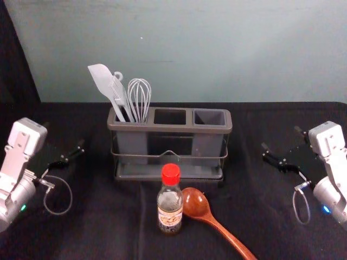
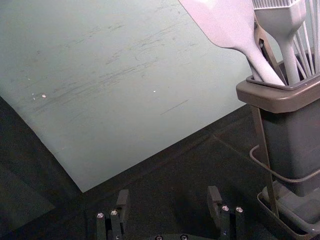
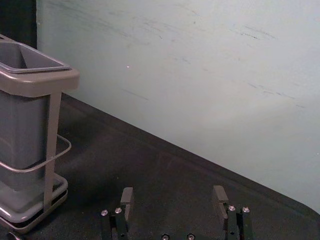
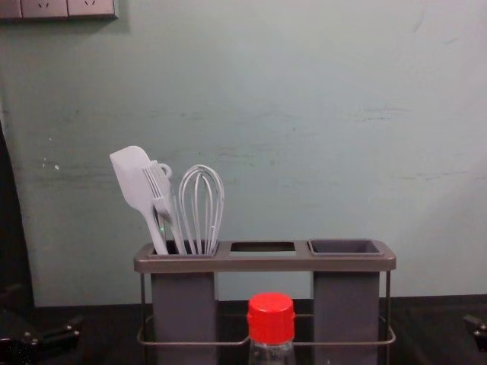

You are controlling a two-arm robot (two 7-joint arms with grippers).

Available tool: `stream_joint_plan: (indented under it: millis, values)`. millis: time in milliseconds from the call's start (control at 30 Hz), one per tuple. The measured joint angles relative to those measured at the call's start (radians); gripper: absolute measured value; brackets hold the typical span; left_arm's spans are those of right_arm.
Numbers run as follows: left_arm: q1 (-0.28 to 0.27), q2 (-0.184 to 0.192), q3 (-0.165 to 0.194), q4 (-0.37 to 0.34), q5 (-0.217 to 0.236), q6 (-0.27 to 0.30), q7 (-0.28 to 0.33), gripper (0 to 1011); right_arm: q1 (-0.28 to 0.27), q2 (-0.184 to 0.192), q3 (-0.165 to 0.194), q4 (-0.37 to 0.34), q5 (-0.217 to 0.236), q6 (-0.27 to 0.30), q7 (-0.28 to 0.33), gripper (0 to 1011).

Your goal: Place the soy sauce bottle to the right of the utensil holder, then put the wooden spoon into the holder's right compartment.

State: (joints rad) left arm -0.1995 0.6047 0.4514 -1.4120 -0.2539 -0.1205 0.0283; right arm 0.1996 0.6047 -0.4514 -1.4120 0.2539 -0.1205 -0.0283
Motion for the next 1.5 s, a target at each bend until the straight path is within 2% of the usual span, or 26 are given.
stream_joint_plan:
  millis: [1200,1367,1400,1500]
  values:
    - [0.0,0.0,0.0,0.0,0.0,0.0,0.0,1011,-0.003,0.005,0.003,-0.009,-0.007,-0.007,0.001,1004]
    - [0.0,0.0,0.0,0.0,0.0,0.0,0.0,1012,-0.058,0.041,0.036,-0.081,-0.019,-0.039,-0.002,1004]
    - [0.0,0.0,0.0,0.0,0.0,0.0,0.0,1012,-0.091,0.059,0.054,-0.119,-0.019,-0.057,-0.008,1004]
    - [0.0,0.0,0.0,0.0,0.0,0.0,0.0,1012,-0.146,0.089,0.081,-0.175,-0.013,-0.089,-0.009,1004]
